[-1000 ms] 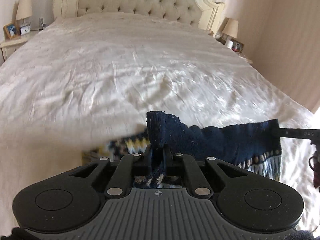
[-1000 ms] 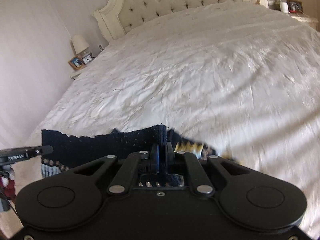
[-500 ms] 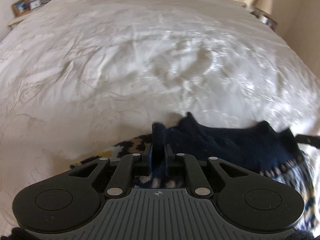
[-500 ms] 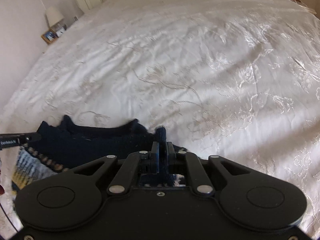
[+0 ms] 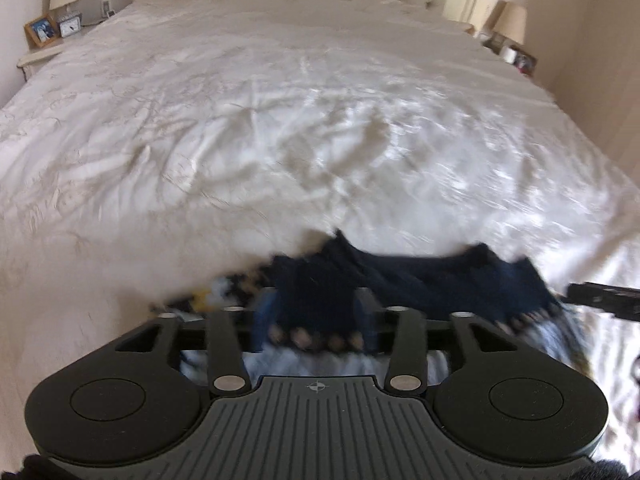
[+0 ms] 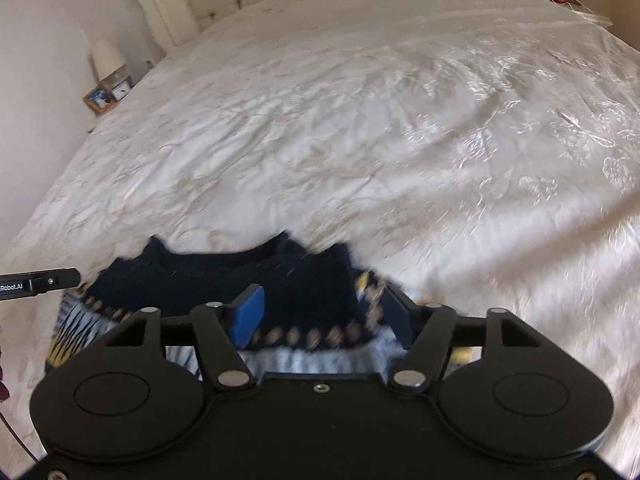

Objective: Fold small clothes
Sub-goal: 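Press and smooth the folded sweater with both open grippers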

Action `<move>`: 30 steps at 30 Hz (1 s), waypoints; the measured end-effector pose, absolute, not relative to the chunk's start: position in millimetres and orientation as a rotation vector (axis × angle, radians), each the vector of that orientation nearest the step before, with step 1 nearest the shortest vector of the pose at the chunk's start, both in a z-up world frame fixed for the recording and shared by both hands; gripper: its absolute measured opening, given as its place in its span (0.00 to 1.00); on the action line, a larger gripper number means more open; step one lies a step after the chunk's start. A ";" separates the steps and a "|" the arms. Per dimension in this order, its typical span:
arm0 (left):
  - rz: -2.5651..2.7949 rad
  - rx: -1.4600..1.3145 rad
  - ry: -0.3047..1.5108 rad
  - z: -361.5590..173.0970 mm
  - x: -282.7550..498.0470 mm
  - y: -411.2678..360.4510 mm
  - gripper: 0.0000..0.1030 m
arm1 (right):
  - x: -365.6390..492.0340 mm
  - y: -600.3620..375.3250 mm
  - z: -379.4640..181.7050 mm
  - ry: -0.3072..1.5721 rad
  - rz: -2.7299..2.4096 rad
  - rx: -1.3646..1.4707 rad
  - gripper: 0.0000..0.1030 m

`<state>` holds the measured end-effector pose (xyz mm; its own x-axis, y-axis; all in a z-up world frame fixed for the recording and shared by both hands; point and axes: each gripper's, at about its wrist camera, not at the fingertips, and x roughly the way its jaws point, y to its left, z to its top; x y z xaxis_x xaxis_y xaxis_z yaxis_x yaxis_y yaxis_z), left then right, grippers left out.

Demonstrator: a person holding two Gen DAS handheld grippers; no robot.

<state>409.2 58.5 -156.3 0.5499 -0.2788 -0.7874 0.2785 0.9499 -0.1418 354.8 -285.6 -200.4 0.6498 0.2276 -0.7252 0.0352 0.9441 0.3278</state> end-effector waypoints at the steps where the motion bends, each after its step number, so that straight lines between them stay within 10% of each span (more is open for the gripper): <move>1: -0.339 -0.005 0.937 -155.8 402.0 55.3 0.56 | 349.3 -280.9 -199.7 0.863 0.116 0.328 0.82; 4: -0.375 0.009 0.974 -159.1 377.1 44.5 0.59 | 332.2 -266.2 -200.5 0.866 0.146 0.349 0.99; 19: -0.372 0.209 1.129 -227.2 337.2 29.4 0.84 | 291.3 -209.1 -242.0 1.049 0.150 0.082 1.00; 30: -0.318 0.156 1.133 -211.3 338.3 61.1 0.85 | 273.9 -231.3 -233.5 1.026 0.103 0.155 0.99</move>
